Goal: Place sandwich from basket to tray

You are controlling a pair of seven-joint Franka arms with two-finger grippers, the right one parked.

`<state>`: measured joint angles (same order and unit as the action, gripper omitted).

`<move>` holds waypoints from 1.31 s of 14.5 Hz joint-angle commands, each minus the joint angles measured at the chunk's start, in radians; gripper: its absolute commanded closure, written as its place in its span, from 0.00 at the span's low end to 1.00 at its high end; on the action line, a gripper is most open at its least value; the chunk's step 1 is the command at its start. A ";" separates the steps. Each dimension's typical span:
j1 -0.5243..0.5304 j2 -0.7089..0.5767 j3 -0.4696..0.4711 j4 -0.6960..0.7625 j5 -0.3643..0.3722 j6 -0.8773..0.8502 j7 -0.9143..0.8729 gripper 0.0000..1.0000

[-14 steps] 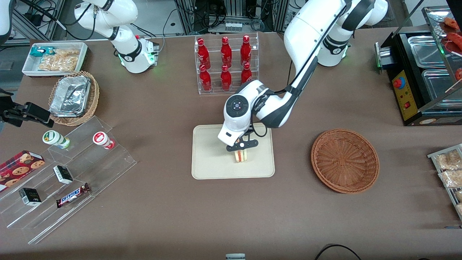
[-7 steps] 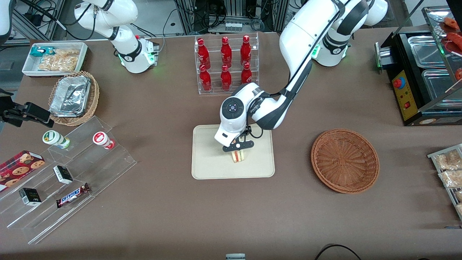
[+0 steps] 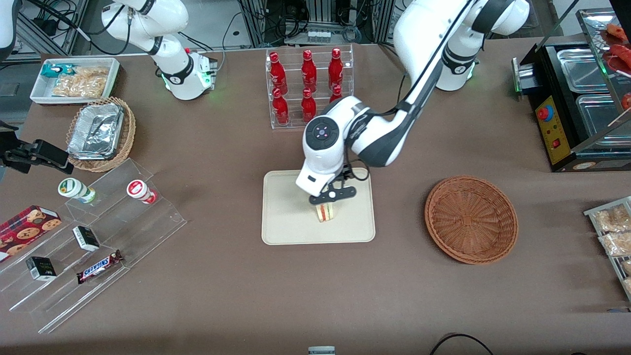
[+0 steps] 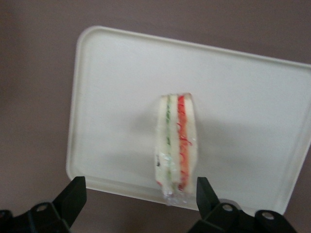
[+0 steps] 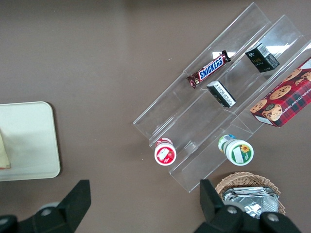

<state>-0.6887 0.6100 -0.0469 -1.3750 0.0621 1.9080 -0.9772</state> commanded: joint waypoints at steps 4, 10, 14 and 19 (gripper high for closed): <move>0.127 -0.197 0.035 -0.180 0.018 -0.099 0.148 0.00; 0.345 -0.387 0.035 -0.358 -0.030 -0.118 0.494 0.00; 0.492 -0.491 0.032 -0.369 -0.048 -0.252 0.696 0.00; 0.676 -0.614 -0.045 -0.340 -0.047 -0.386 0.917 0.00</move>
<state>-0.0607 0.0623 -0.0573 -1.6996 0.0277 1.5521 -0.1207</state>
